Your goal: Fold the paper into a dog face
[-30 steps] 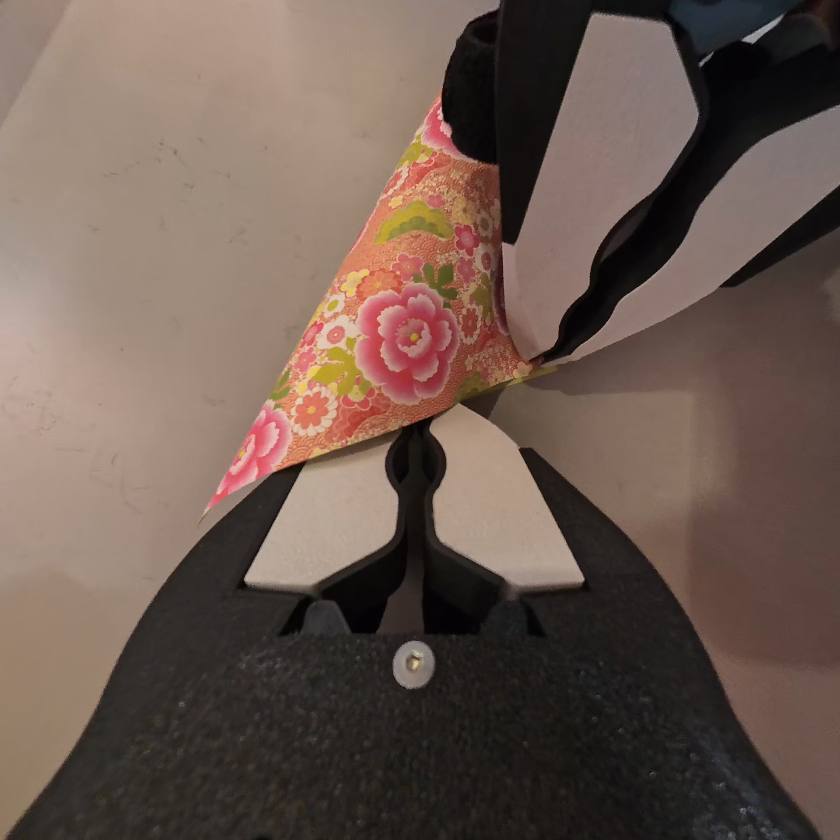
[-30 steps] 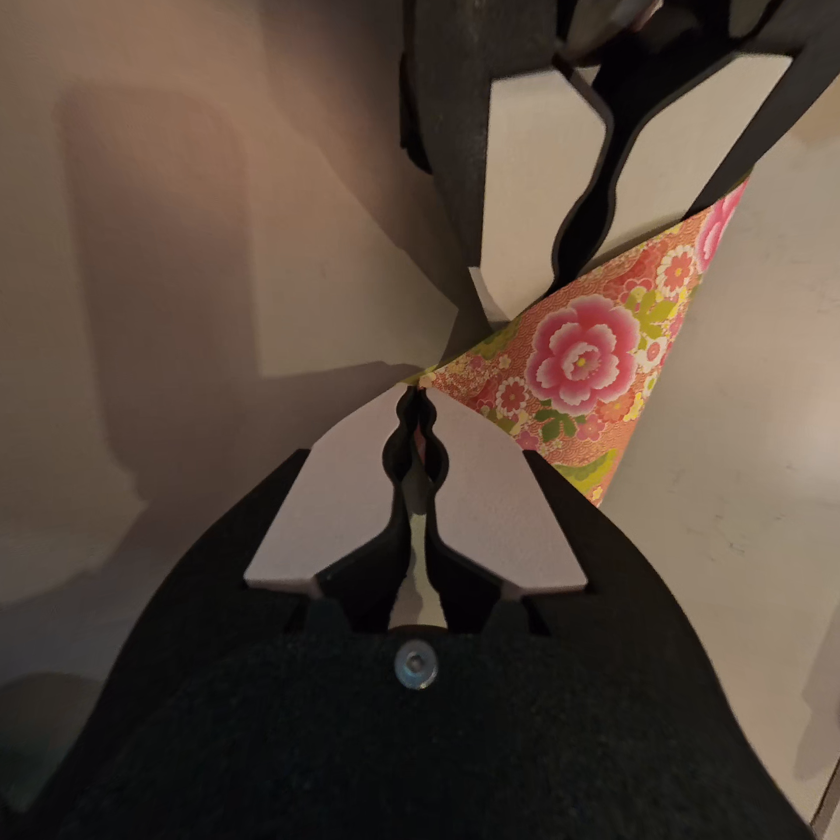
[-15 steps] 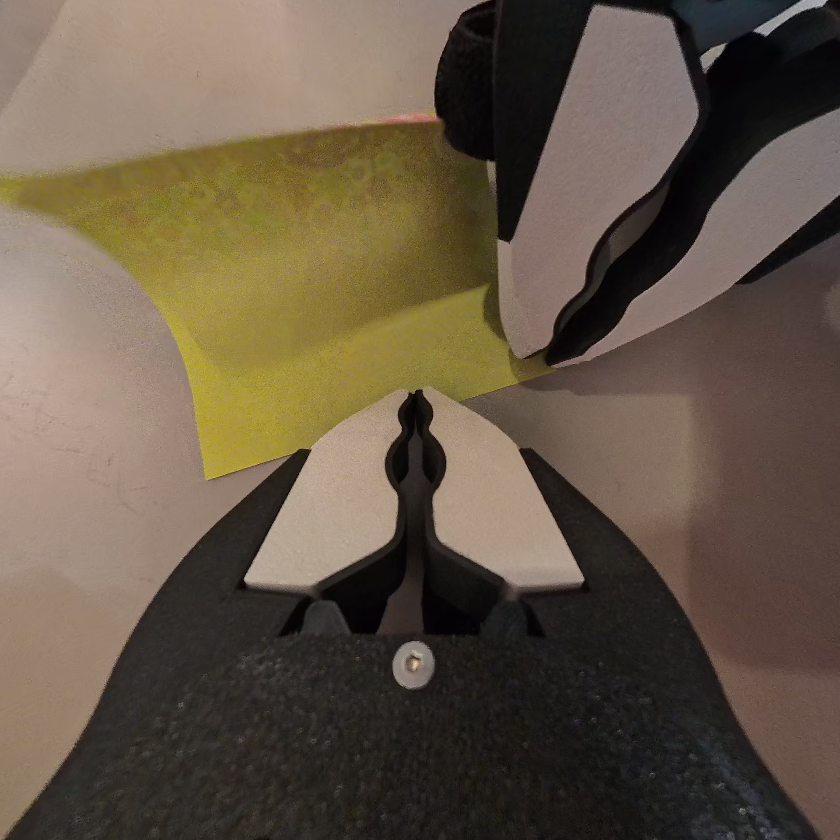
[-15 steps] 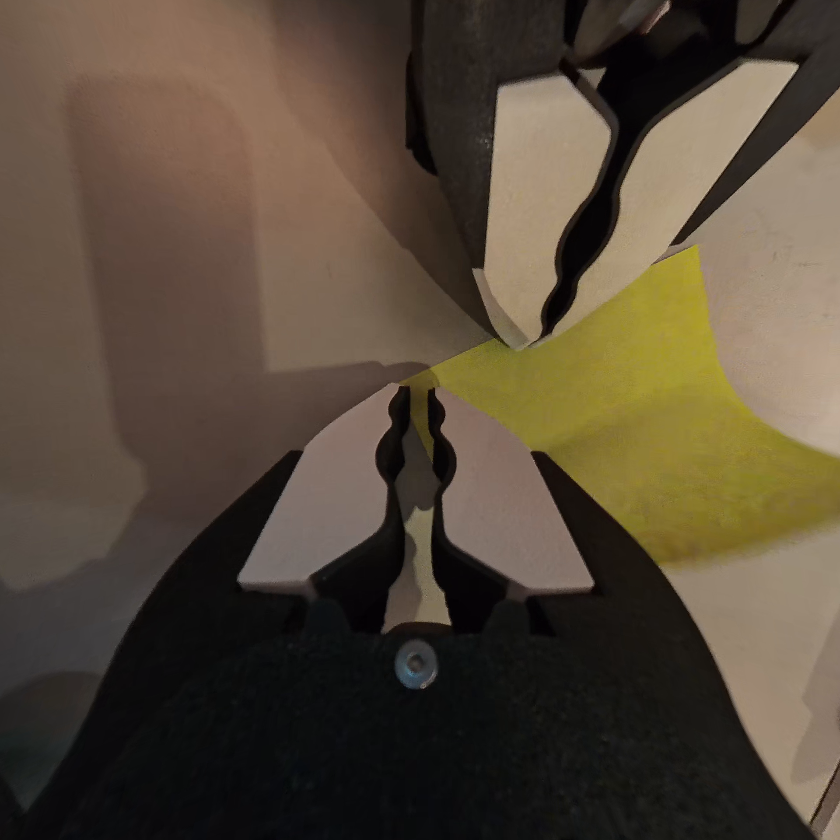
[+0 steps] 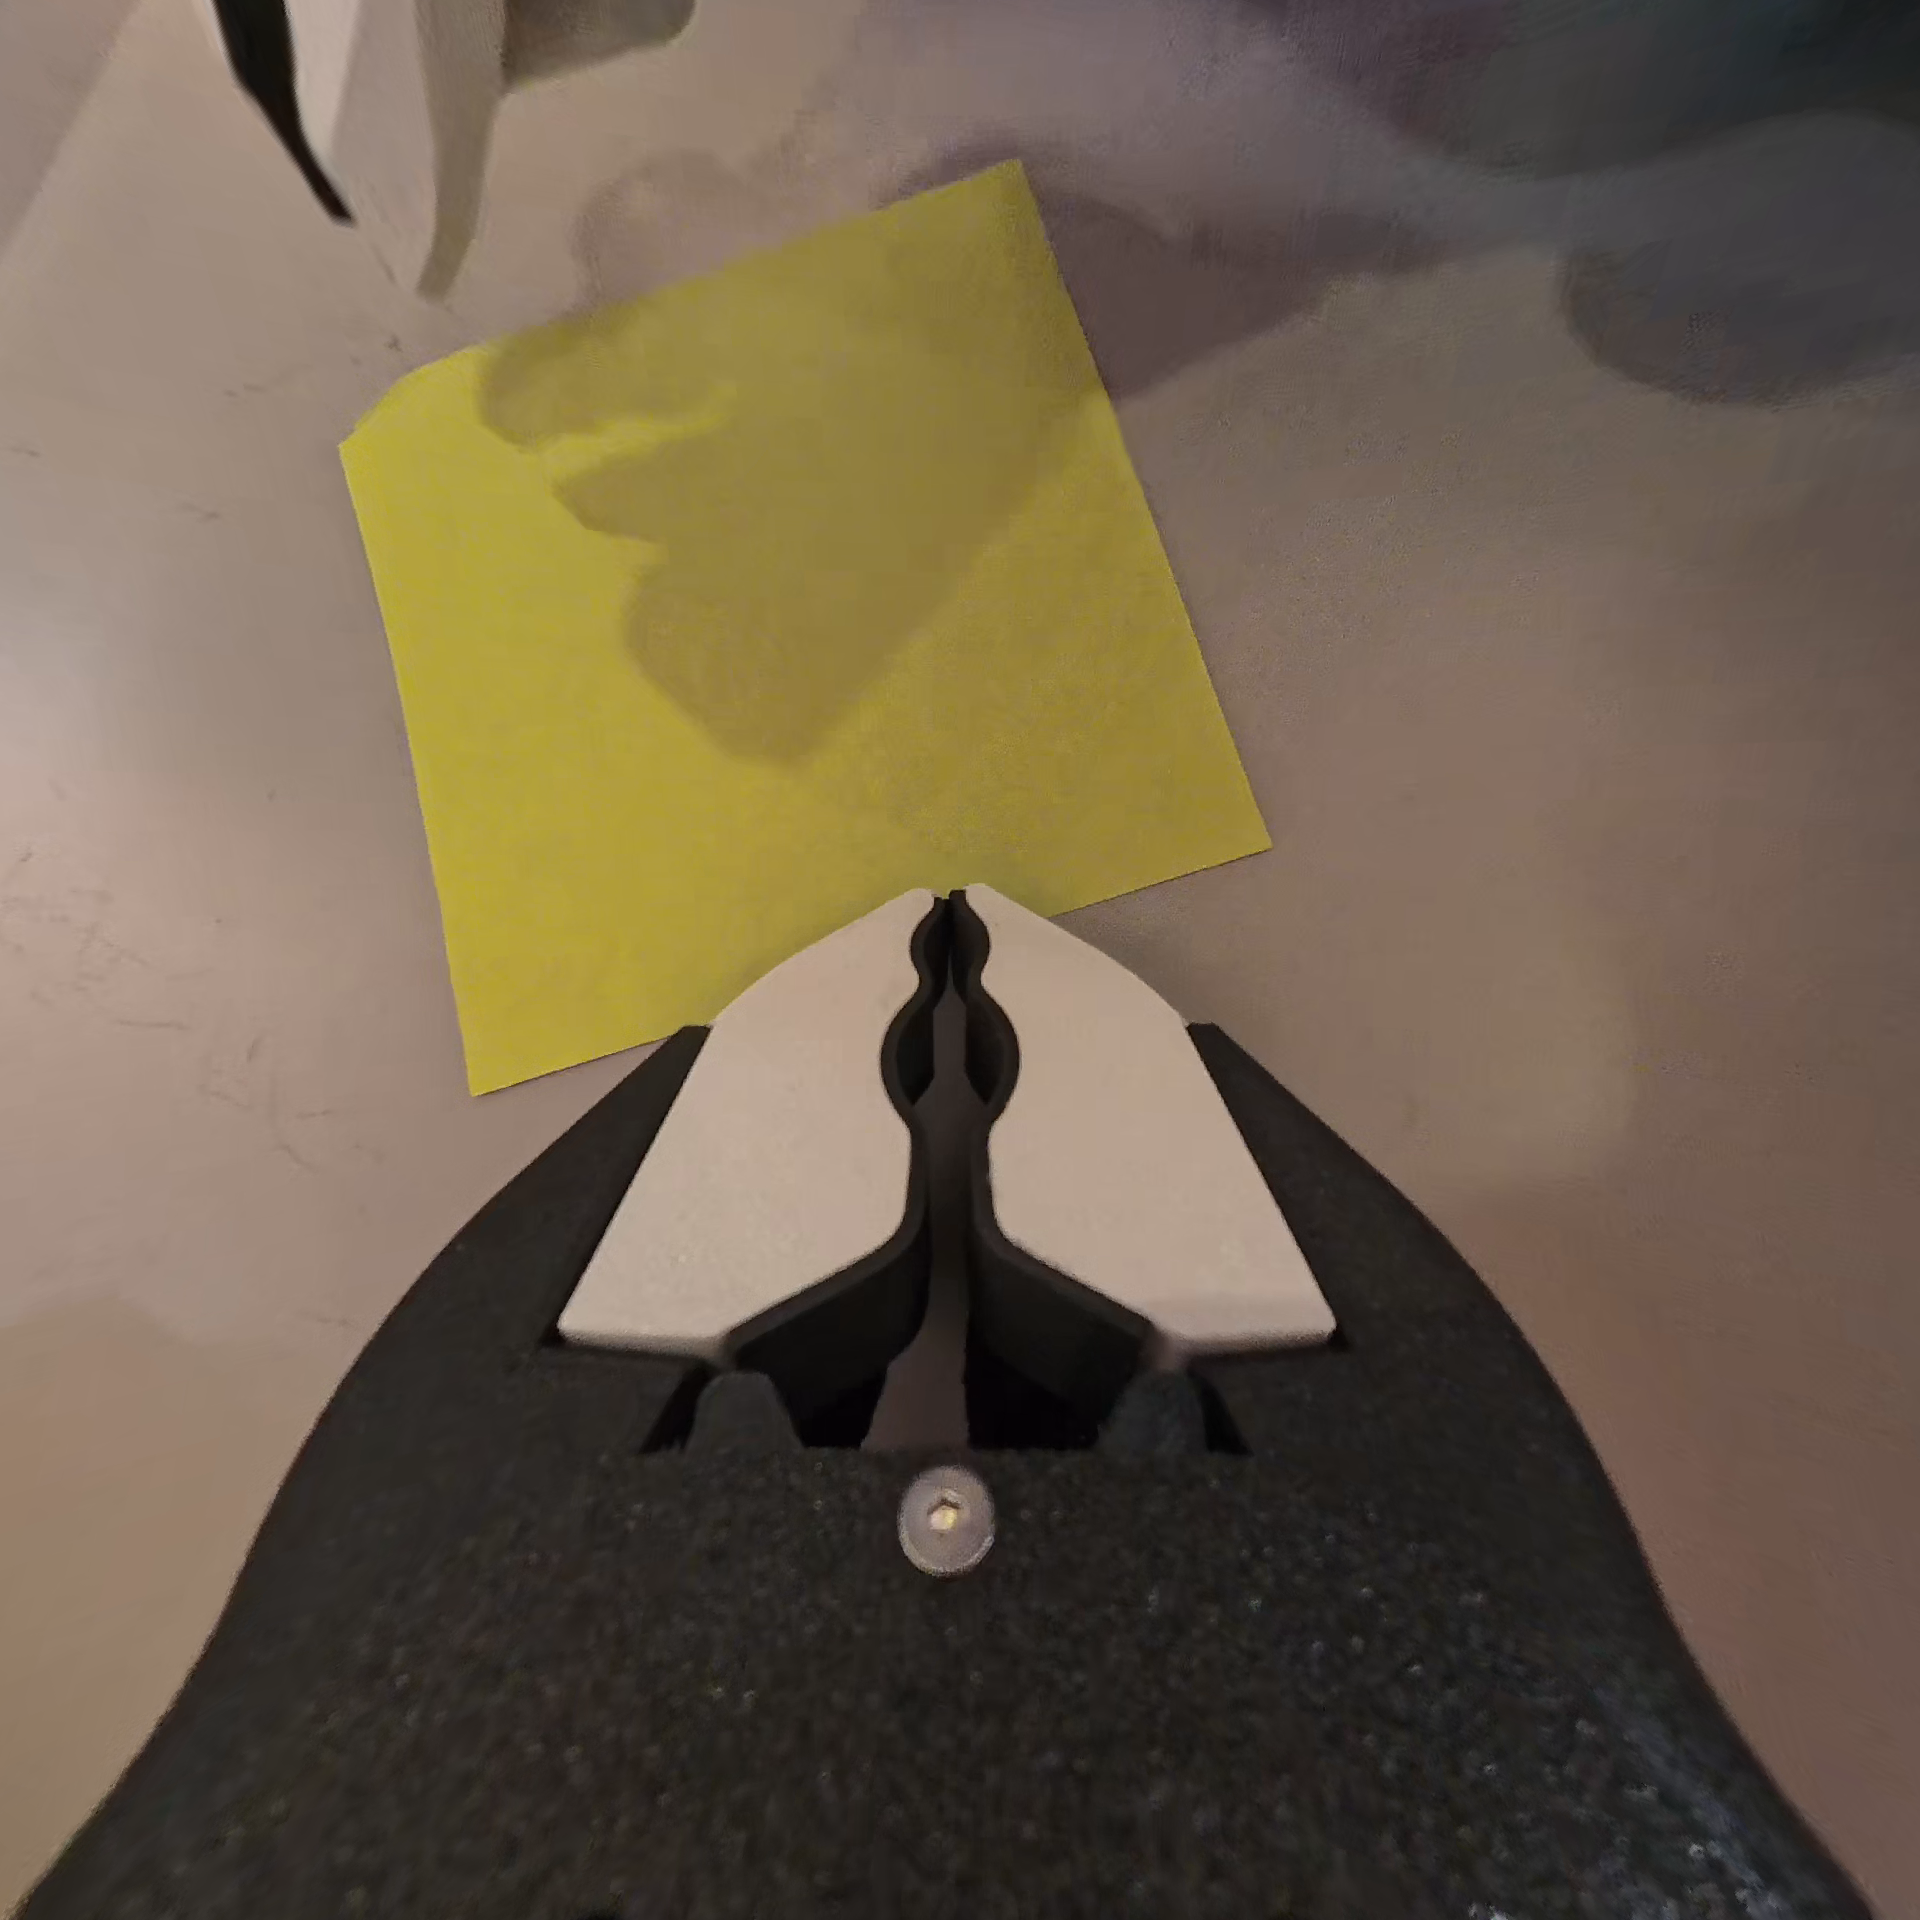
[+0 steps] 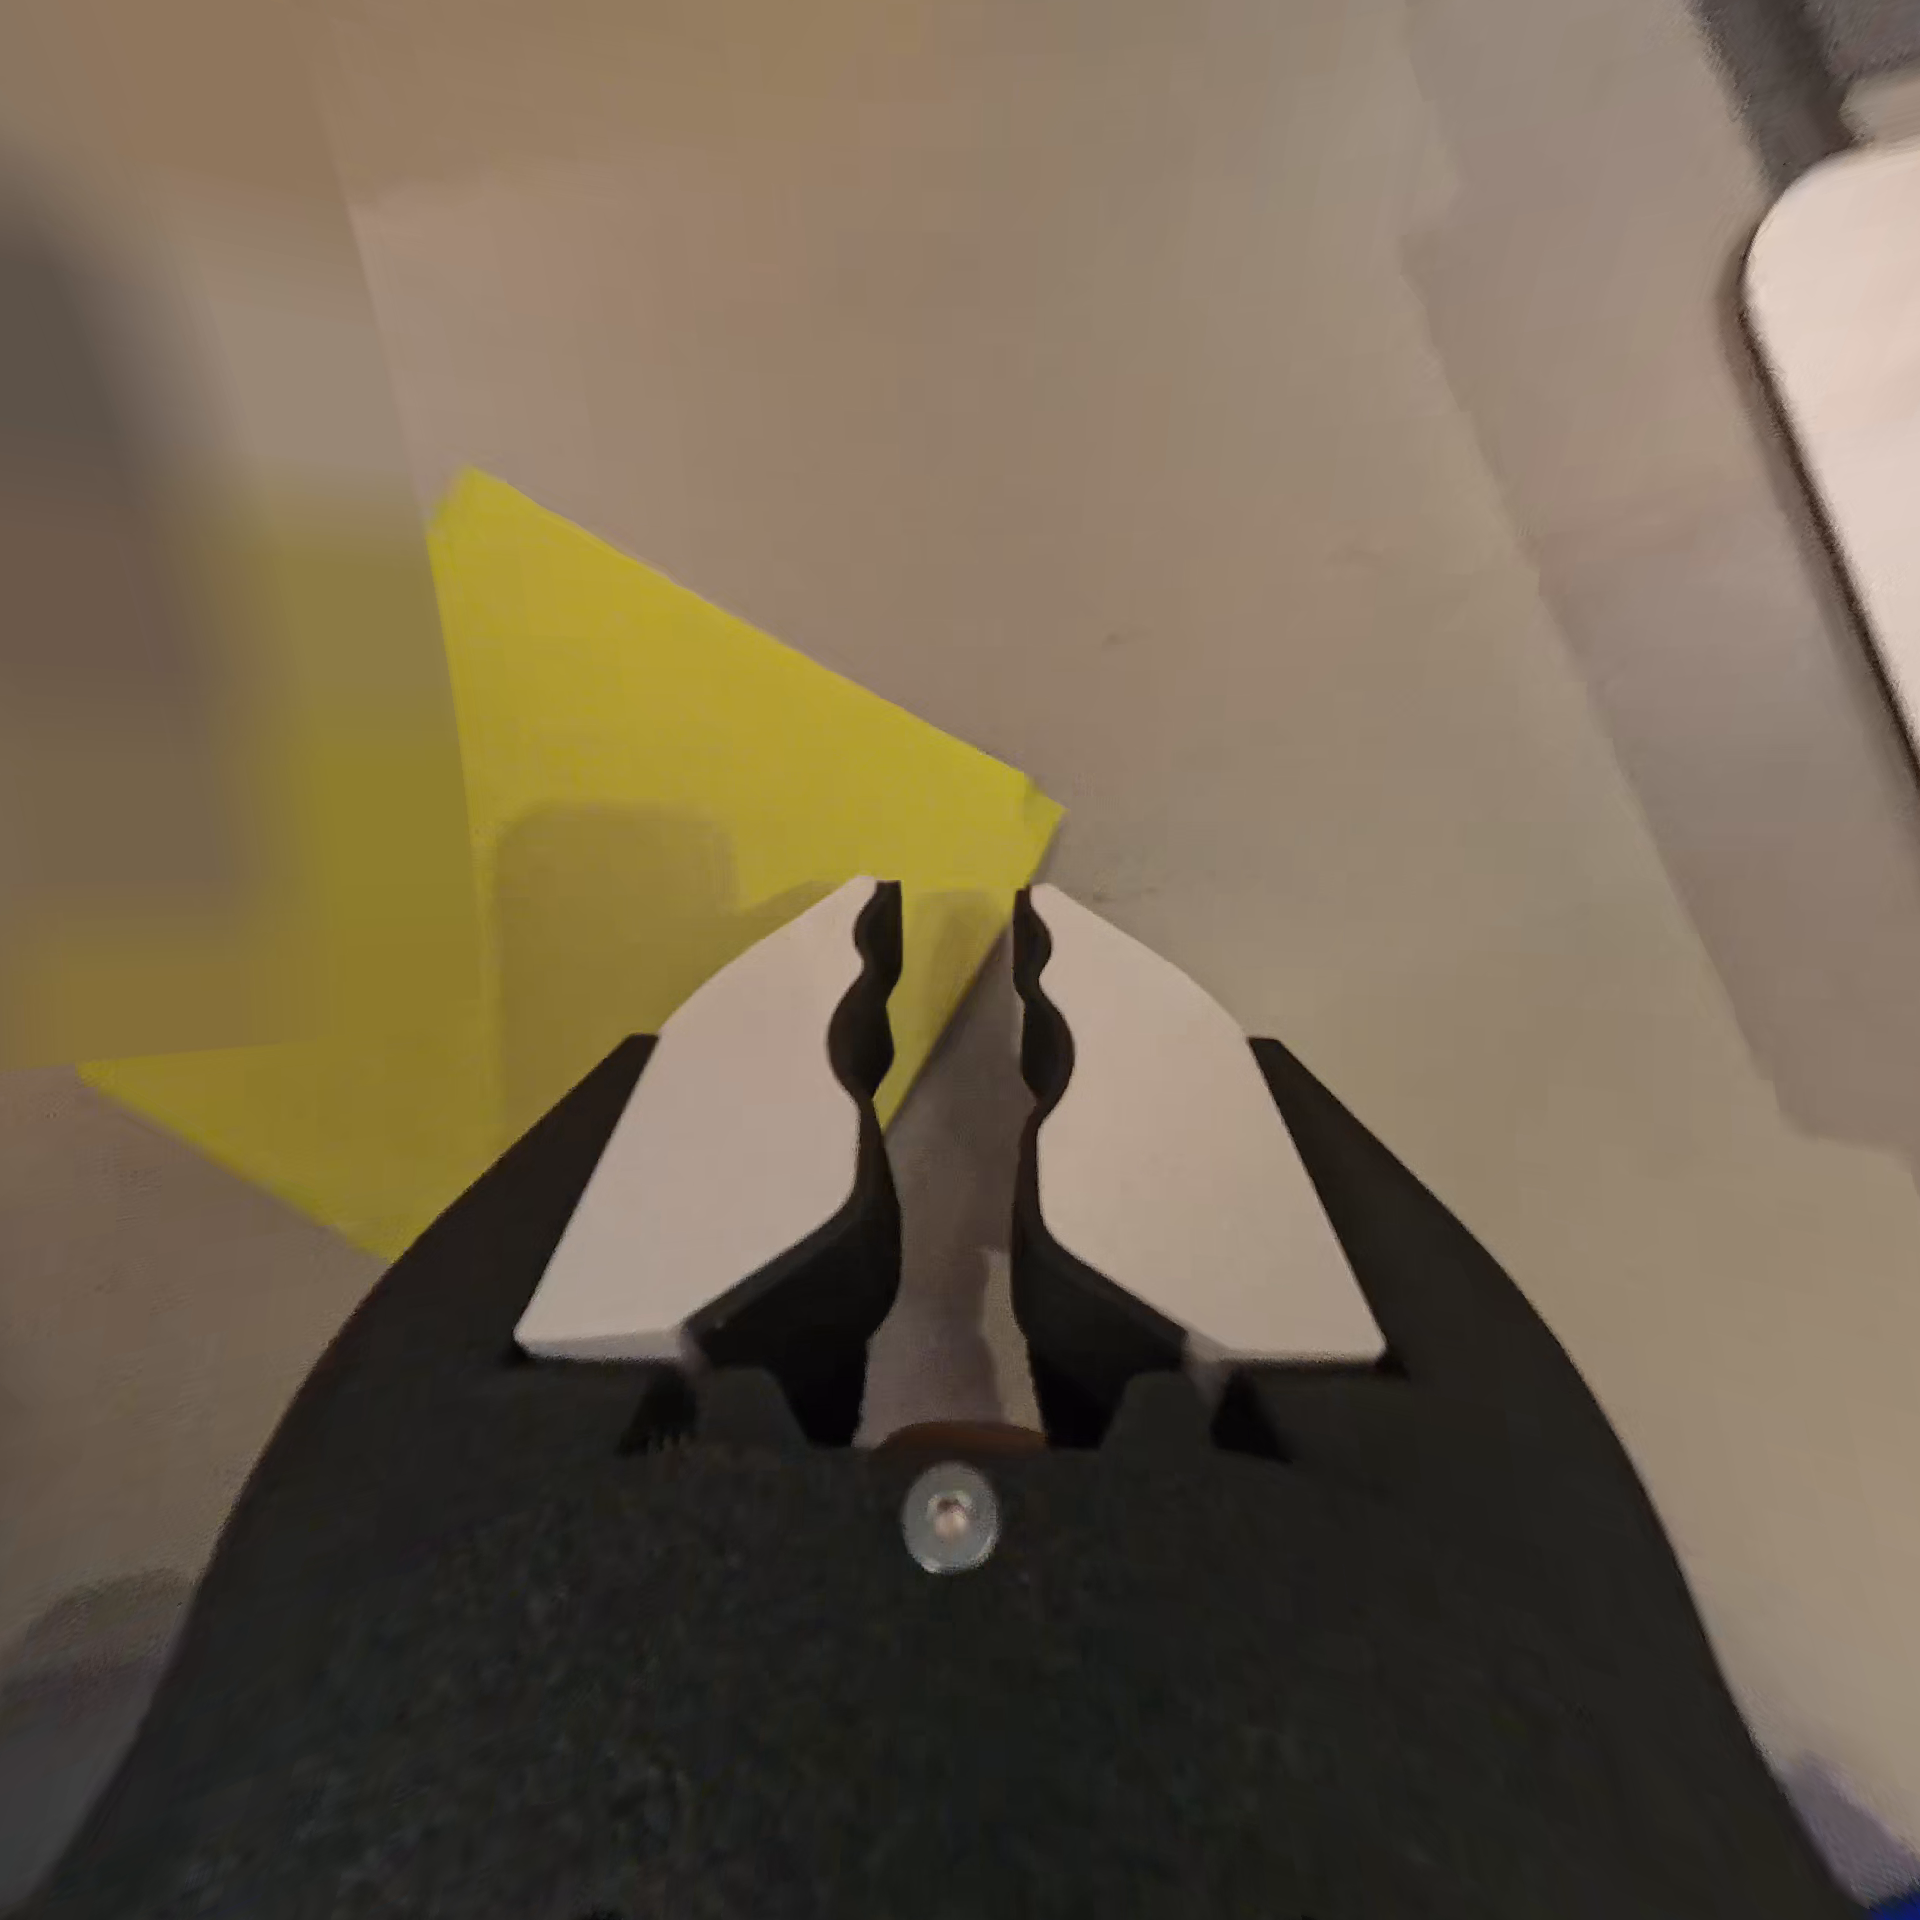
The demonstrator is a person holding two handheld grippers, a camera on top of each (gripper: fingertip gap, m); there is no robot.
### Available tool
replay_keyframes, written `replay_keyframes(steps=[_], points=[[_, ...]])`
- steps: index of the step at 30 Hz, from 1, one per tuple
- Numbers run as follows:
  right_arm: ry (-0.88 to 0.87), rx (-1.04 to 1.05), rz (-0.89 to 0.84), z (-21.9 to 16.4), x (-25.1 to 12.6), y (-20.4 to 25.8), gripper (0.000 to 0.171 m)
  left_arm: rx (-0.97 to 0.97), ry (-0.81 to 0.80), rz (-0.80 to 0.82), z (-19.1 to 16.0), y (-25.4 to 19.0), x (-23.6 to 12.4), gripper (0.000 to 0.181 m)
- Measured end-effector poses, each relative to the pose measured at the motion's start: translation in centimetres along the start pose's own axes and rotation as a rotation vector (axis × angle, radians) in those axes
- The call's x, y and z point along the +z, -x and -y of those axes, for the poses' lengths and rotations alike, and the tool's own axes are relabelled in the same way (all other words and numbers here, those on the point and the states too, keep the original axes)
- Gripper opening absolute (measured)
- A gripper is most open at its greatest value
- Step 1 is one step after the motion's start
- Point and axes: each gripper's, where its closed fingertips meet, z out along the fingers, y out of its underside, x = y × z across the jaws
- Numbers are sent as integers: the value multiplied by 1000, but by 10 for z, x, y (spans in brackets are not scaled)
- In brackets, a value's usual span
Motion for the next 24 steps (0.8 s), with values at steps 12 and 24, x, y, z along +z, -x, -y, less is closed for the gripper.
replay_keyframes(steps=[12, 24], points=[[14, 289, 320, -6, 17, 10, 24, -13, -10, -8, 0, 0, 0, 0], [-225, 431, 722, 49, -5, 45, 25, 2, -4, 3, 0, 0, 0, 0]])
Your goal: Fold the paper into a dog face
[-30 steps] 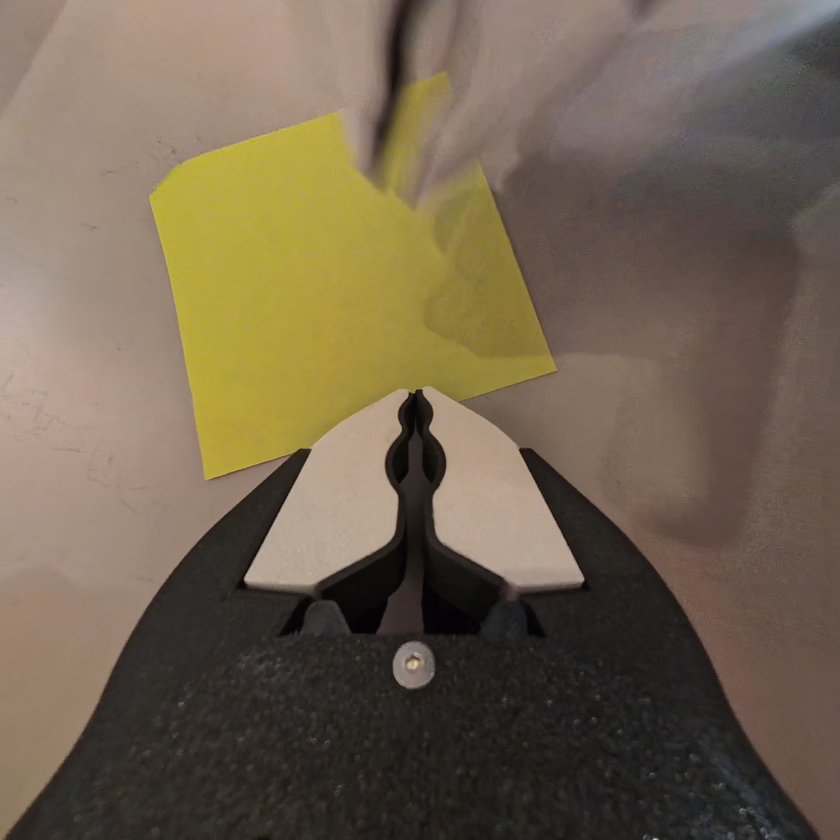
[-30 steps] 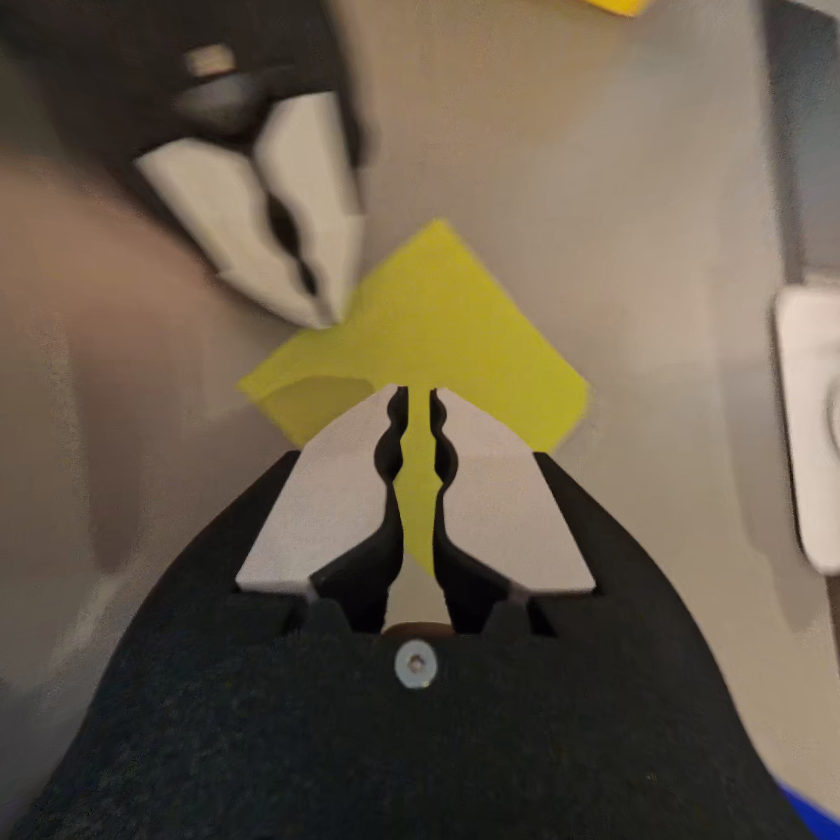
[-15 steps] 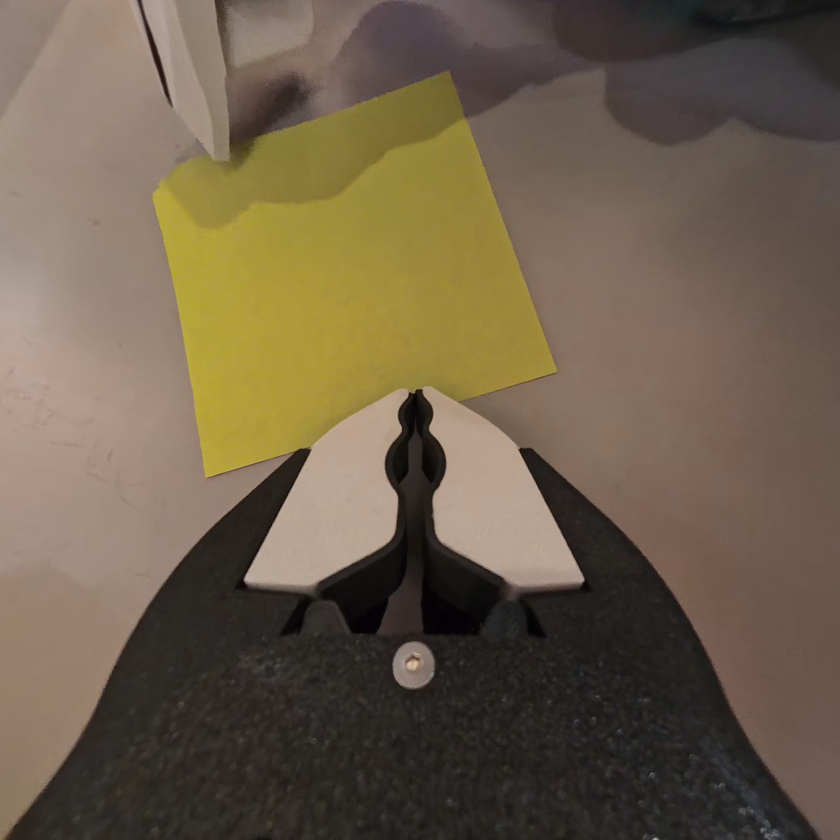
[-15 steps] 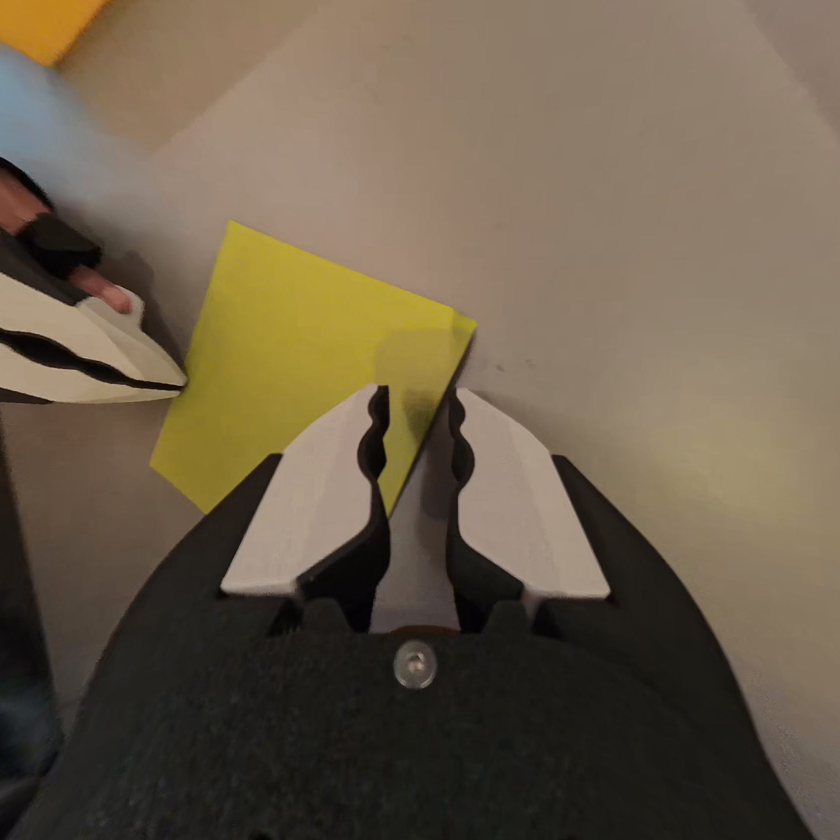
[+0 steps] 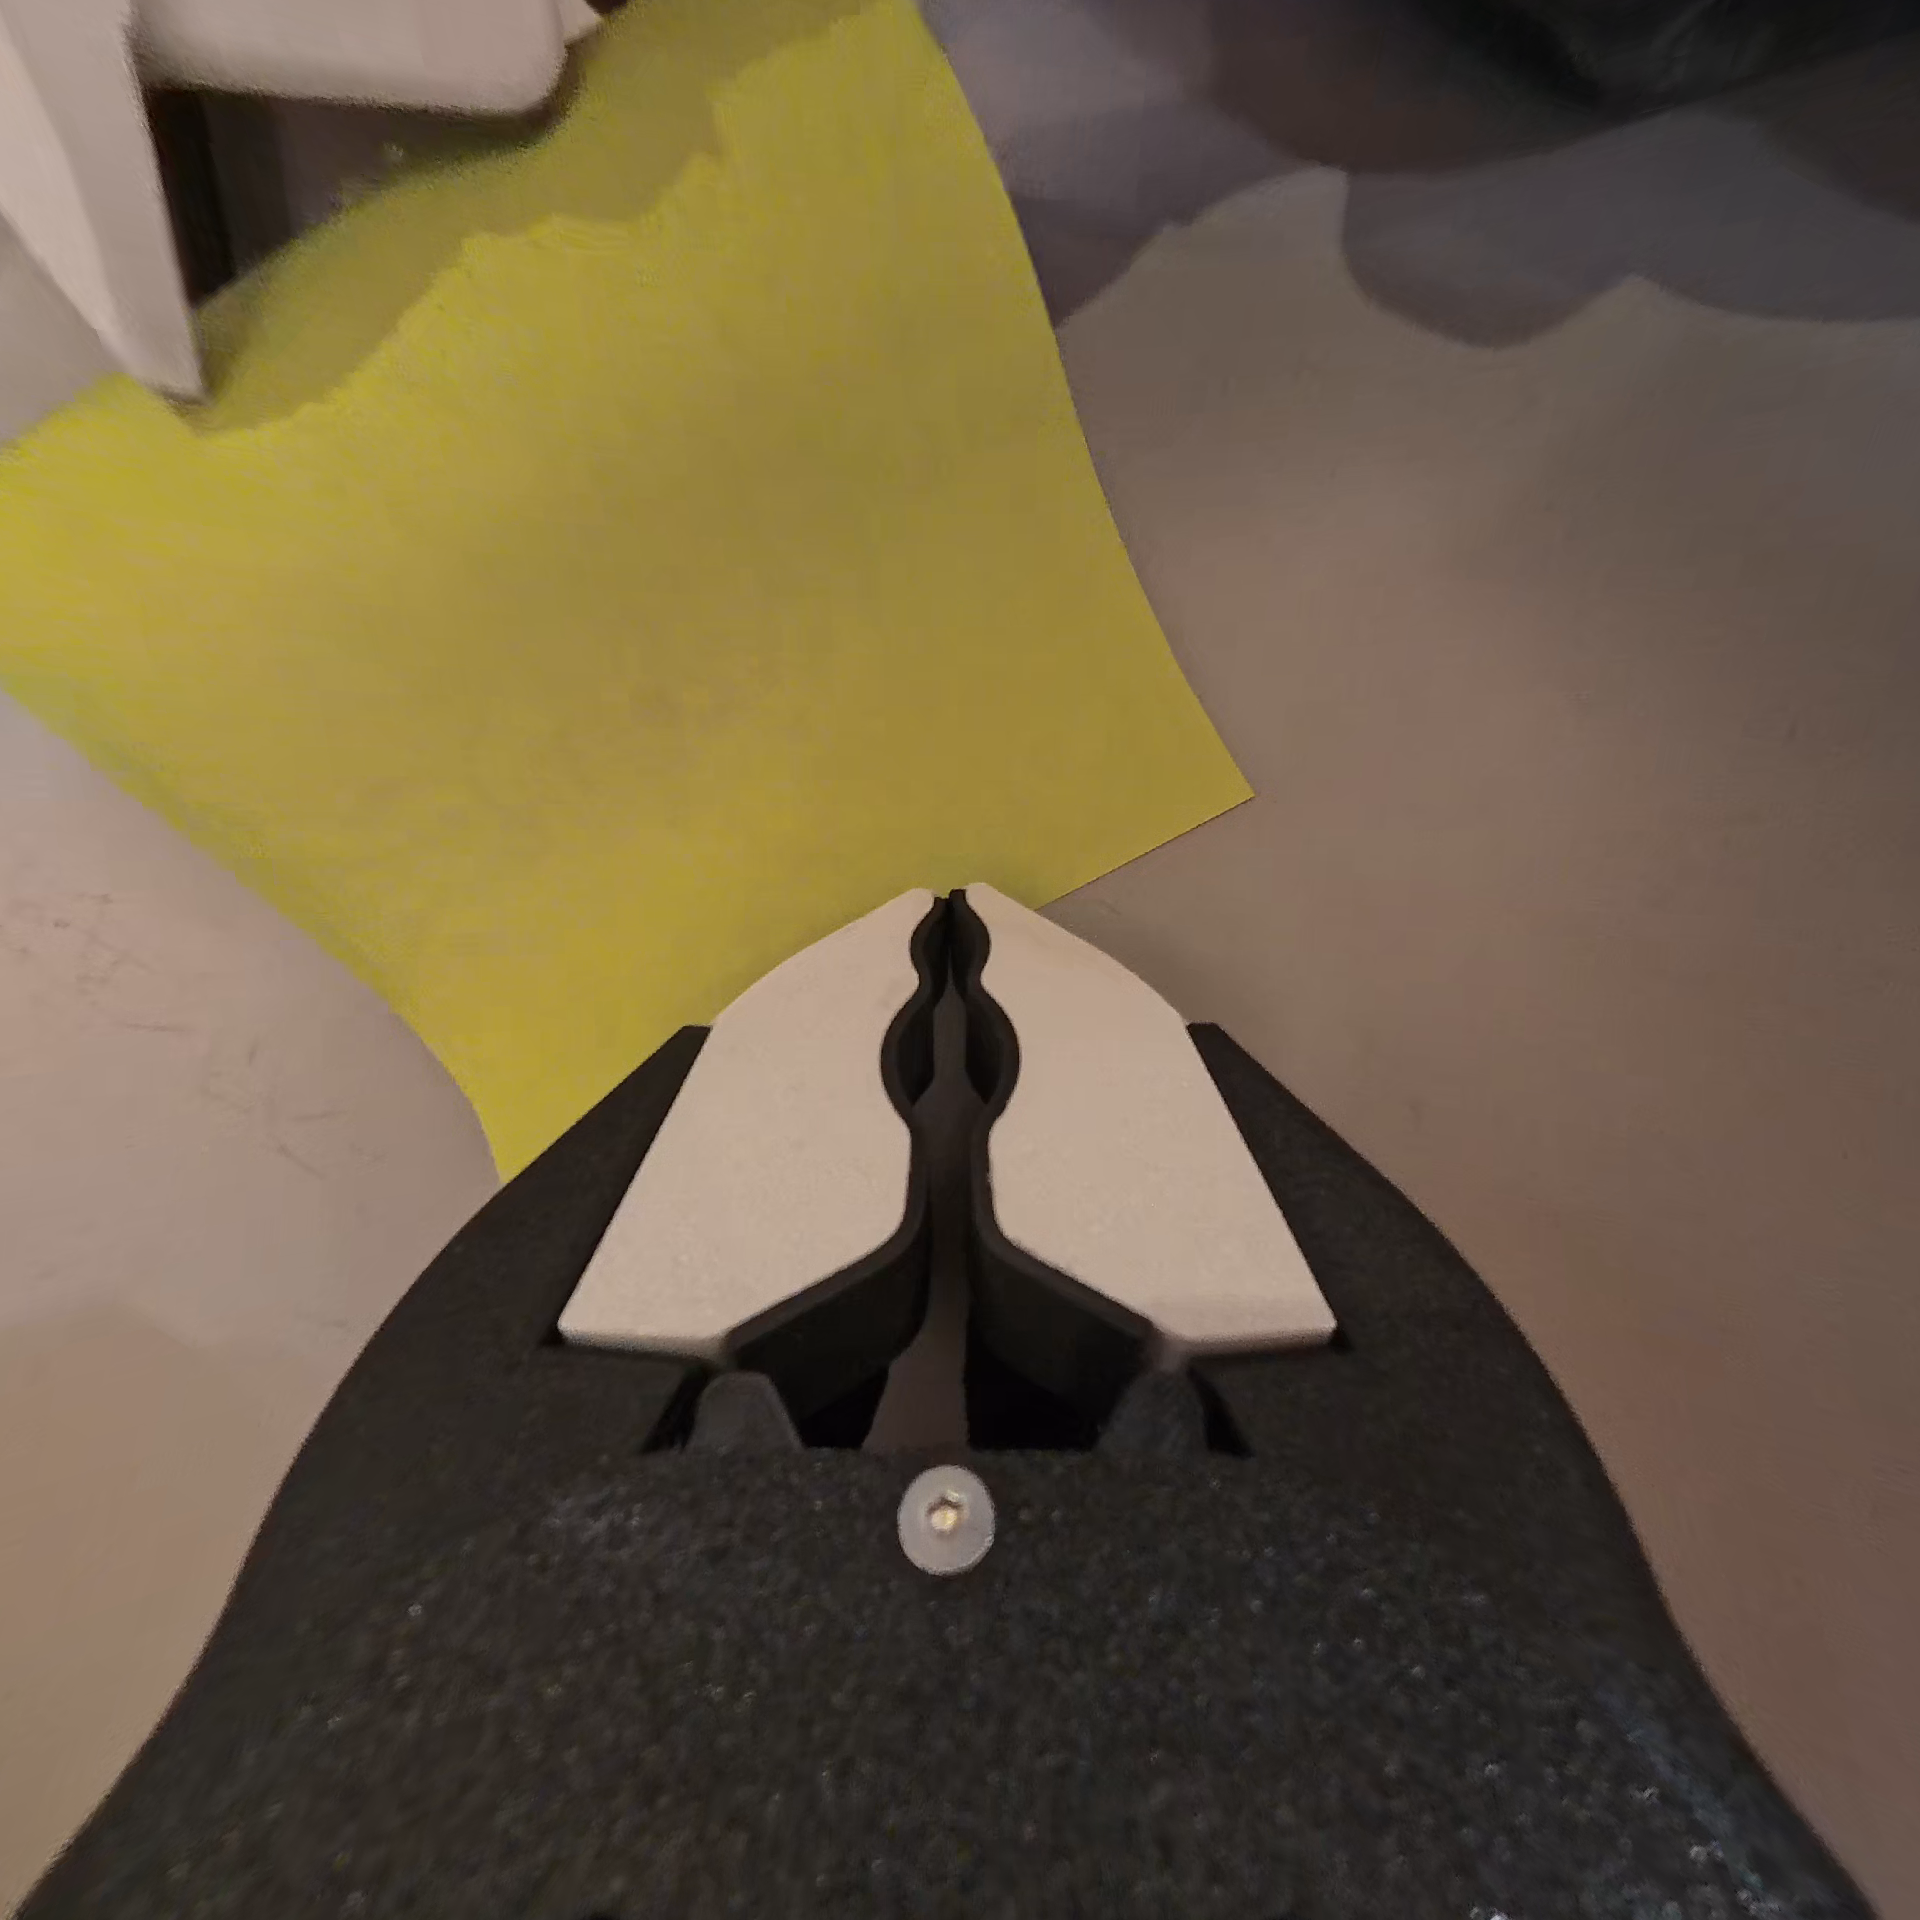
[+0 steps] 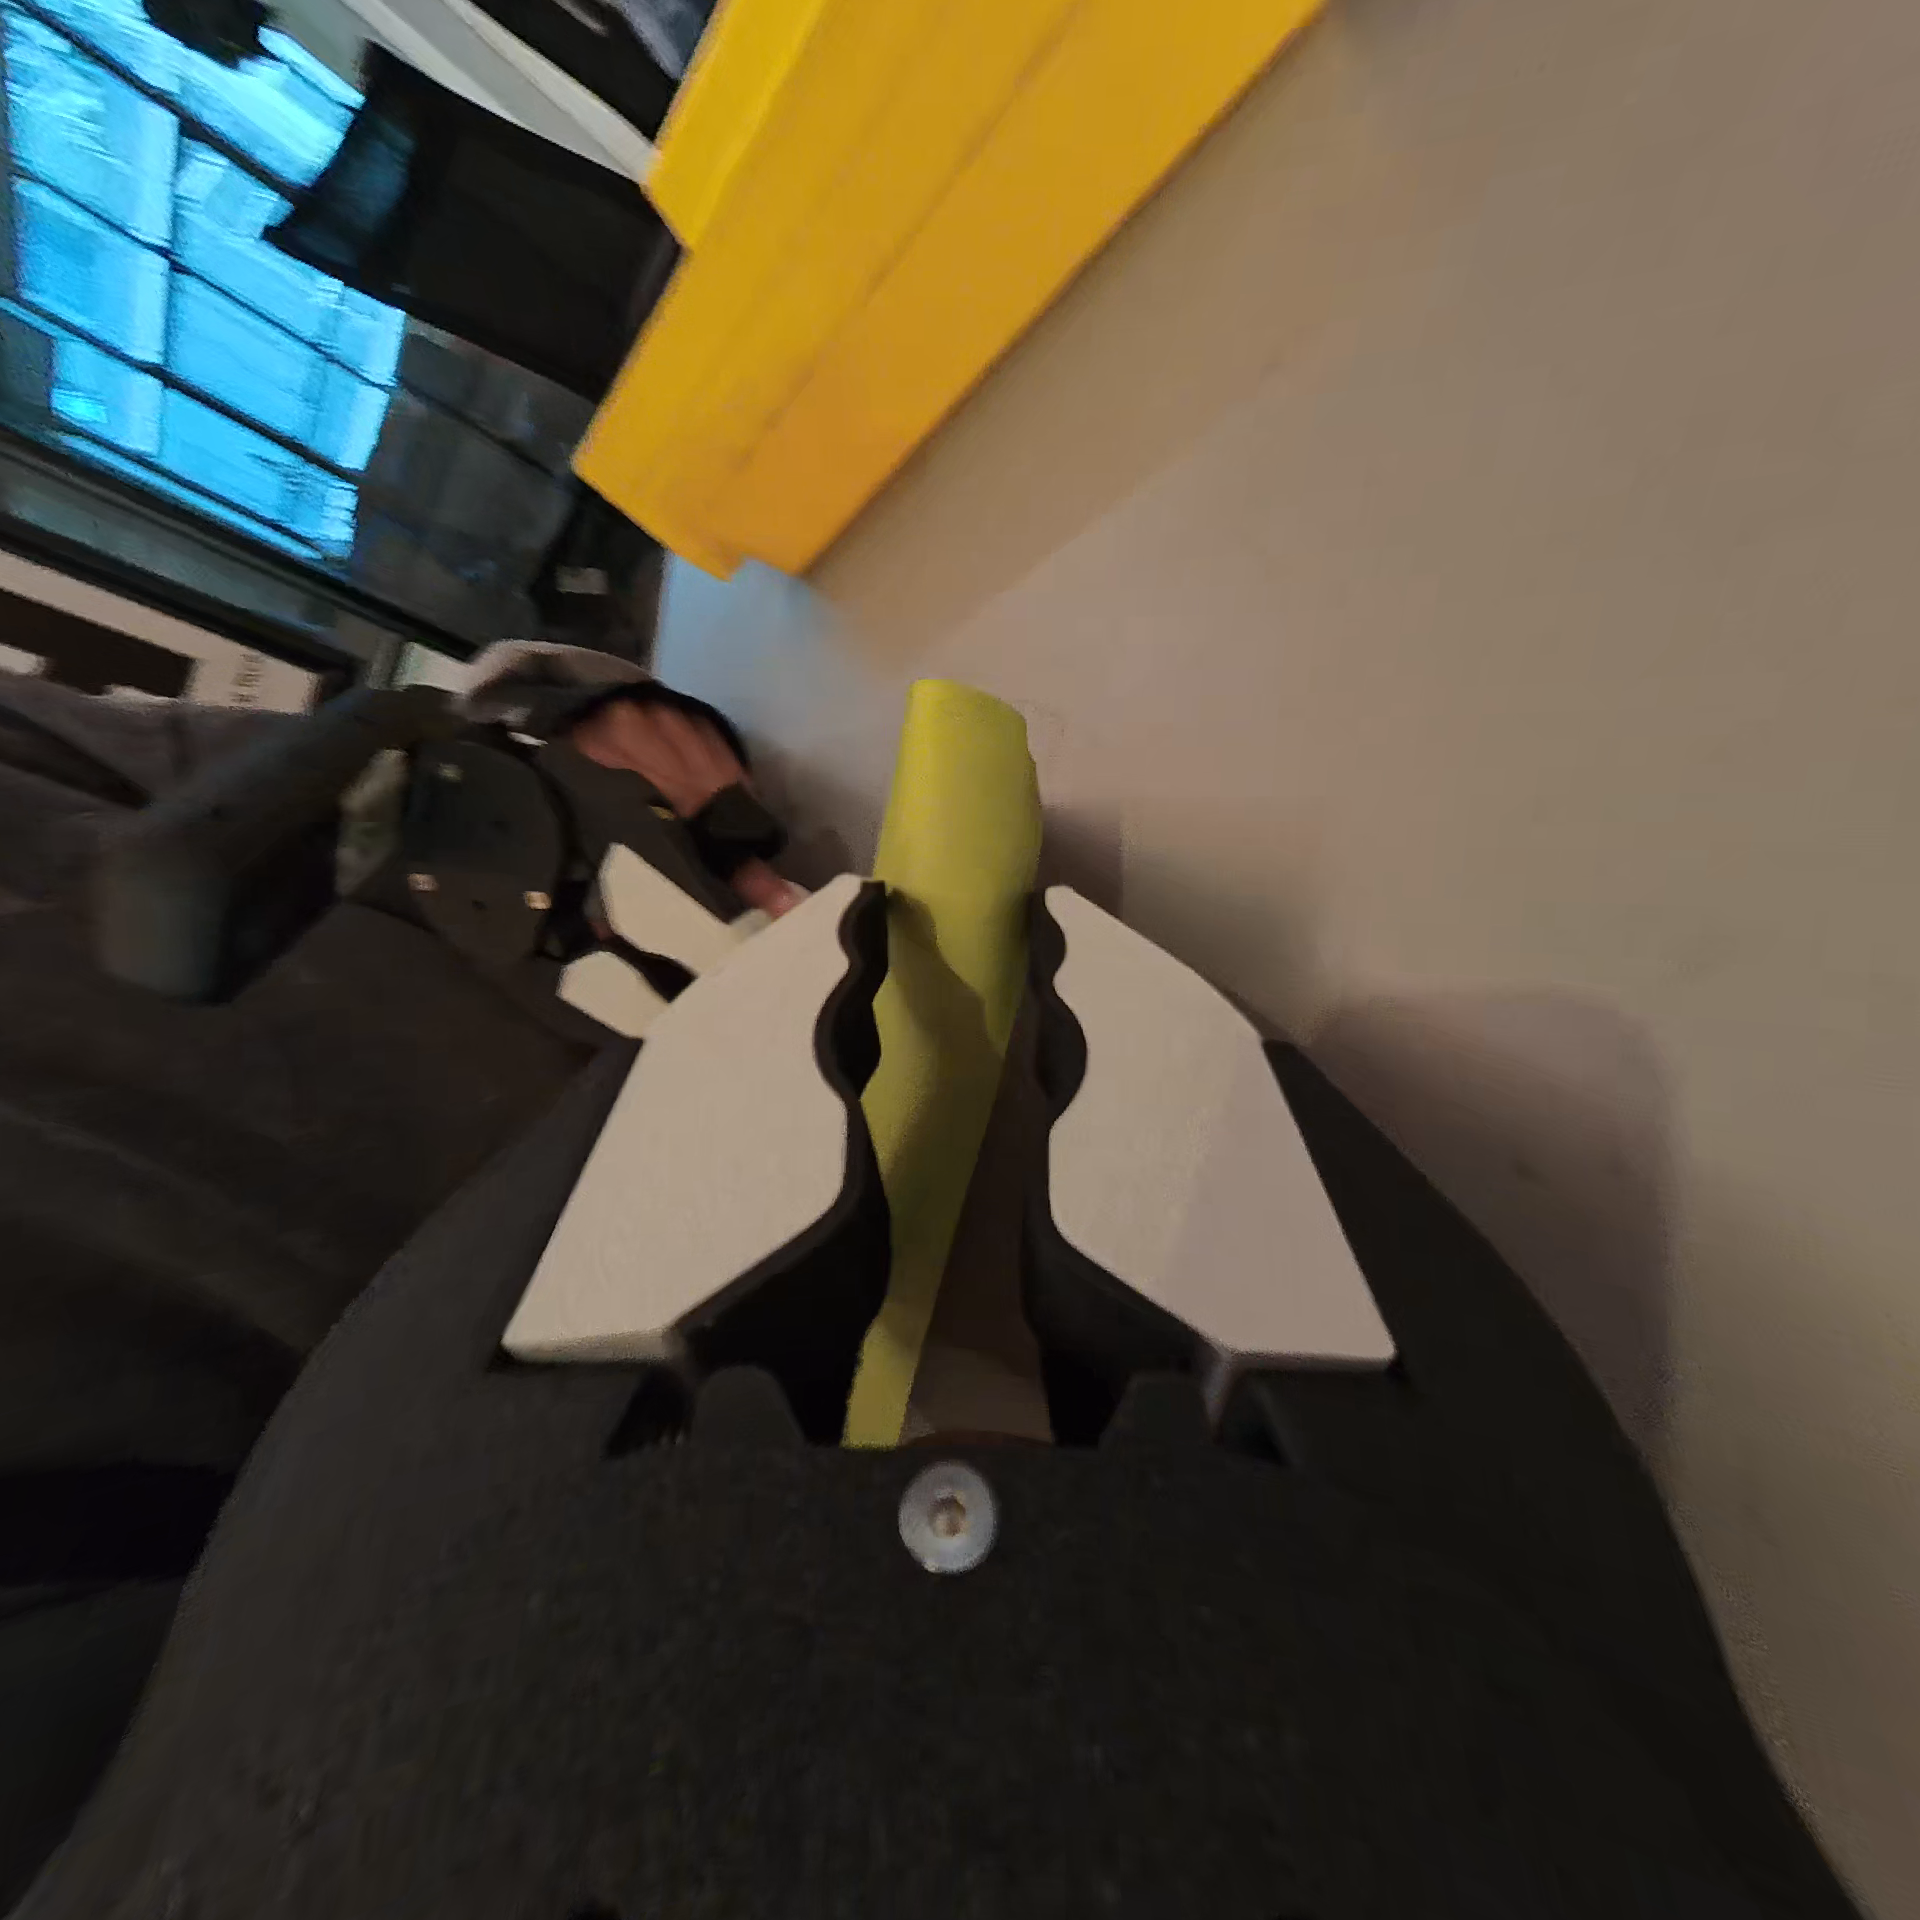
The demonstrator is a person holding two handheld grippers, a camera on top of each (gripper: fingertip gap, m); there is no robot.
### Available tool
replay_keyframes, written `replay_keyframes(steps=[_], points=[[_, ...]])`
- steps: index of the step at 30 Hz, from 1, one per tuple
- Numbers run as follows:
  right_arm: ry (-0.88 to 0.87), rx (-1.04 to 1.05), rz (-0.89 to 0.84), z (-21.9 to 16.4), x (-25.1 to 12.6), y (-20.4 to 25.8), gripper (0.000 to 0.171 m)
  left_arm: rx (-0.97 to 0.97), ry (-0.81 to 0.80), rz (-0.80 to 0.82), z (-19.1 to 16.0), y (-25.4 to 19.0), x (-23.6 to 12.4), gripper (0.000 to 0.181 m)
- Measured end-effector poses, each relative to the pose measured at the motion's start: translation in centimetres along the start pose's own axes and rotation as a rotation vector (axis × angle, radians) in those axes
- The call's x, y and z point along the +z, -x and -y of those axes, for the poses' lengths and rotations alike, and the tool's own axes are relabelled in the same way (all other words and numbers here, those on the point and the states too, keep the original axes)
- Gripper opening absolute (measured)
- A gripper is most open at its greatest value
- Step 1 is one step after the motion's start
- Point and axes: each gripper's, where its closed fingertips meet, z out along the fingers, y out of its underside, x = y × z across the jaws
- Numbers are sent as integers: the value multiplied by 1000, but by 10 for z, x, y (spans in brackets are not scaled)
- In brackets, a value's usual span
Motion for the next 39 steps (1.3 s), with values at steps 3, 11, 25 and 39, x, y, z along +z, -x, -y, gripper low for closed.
replay_keyframes(steps=[3, 11, 25, 39], points=[[-15, 26, 177, 7, -2, 25, 28, 7, 3, 4, 0, 0, 0, 0], [72, -18, 49, 14, -1, 9, 21, 11, 7, 6, 0, 0, 0, 0], [256, -427, -287, 15, 5, -9, 0, -1, 3, -7, 0, 0, 0, 0], [480, -1057, -569, -83, 29, 29, 0, -17, -1, -20, 0, 0, 0, 0]])
